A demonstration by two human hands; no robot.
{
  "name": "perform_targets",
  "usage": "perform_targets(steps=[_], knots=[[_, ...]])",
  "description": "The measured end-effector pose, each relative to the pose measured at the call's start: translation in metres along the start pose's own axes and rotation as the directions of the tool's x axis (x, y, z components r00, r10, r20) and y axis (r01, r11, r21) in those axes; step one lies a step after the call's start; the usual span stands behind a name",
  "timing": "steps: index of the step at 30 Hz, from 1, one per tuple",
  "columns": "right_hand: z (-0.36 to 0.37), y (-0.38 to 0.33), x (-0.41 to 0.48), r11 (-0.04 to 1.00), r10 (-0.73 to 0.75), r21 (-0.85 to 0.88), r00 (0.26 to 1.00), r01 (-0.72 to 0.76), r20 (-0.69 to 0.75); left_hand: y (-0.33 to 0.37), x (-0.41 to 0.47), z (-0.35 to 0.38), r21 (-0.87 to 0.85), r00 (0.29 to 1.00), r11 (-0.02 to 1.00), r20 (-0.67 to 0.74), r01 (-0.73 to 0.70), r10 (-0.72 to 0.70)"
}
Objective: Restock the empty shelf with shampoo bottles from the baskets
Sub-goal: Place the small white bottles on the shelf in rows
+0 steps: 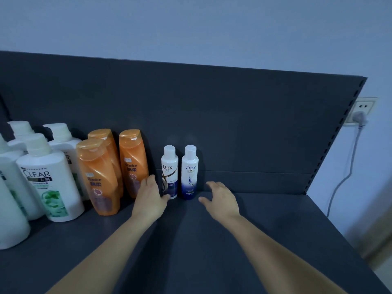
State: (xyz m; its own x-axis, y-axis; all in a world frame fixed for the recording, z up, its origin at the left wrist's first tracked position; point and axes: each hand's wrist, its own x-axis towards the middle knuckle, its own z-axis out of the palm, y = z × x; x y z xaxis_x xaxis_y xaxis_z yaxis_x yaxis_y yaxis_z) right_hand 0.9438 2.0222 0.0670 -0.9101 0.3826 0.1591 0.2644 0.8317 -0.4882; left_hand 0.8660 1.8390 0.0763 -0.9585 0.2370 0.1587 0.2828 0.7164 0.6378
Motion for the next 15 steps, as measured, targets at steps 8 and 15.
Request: perform_targets(steps=[8, 15], knots=[[-0.015, 0.022, -0.049, 0.981, 0.019, -0.195, 1.000, -0.015, 0.019, 0.018, -0.038, 0.012, 0.137, 0.967, 0.971, 0.190, -0.198, 0.170], [-0.045, 0.028, -0.103, 0.945, 0.180, -0.263, 0.981, -0.193, -0.074, 0.048, -0.058, 0.012, 0.256, 0.837, 0.803, 0.273, -0.538, 0.474]])
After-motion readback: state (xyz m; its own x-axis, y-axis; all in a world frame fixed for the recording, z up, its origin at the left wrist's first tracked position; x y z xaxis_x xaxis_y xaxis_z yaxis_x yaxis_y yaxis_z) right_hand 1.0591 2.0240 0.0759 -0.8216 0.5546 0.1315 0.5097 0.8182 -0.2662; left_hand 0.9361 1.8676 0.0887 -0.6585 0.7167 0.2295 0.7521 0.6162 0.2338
